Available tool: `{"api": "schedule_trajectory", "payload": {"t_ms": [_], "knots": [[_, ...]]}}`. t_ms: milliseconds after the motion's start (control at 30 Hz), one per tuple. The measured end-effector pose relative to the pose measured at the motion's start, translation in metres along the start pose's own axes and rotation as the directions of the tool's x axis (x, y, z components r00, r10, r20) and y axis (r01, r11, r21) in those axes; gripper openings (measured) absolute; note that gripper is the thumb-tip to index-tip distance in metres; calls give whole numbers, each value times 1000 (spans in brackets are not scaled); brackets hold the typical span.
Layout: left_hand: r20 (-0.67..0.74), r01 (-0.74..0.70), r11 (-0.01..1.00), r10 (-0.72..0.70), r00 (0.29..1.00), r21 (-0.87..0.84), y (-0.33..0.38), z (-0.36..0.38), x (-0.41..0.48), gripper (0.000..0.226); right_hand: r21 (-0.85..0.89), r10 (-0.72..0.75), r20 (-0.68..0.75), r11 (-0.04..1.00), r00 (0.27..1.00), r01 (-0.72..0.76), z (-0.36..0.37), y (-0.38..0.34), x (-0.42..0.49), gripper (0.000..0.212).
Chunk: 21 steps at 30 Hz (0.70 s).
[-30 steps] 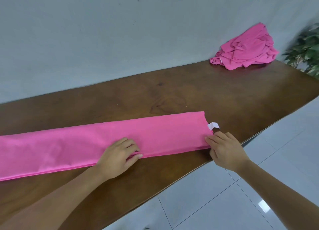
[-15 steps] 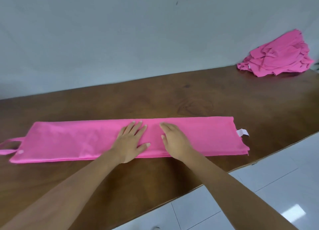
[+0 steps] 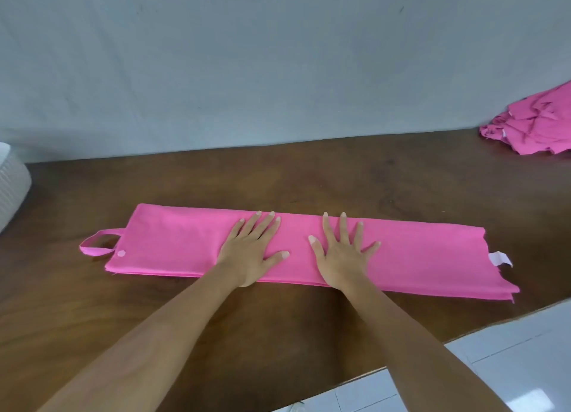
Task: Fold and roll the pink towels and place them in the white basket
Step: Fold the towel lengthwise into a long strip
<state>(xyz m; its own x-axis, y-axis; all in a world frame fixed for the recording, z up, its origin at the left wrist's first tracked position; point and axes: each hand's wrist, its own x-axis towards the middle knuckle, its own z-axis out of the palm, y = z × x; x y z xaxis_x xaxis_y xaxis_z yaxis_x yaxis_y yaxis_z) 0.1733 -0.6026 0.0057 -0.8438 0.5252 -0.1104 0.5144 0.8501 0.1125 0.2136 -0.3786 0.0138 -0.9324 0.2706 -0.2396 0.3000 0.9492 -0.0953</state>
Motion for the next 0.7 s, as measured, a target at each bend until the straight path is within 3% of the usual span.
{"api": "schedule_trajectory", "payload": {"t_ms": [233,433,700], "knots": [[-32,159,987,-160,987,-16,-94,-1,-36,82,-96,-34,-21,995,999,31,0,-2,1,71],[-64,274,961,-275,959,-21,-164,-6,-69,83,-114,-55,-28,992,998,51,0,-5,-2,79],[-44,427,904,-428,903,-15,-173,-8,-74,90,-137,-39,-7,990,999,37,1,-11,-2,78]]}}
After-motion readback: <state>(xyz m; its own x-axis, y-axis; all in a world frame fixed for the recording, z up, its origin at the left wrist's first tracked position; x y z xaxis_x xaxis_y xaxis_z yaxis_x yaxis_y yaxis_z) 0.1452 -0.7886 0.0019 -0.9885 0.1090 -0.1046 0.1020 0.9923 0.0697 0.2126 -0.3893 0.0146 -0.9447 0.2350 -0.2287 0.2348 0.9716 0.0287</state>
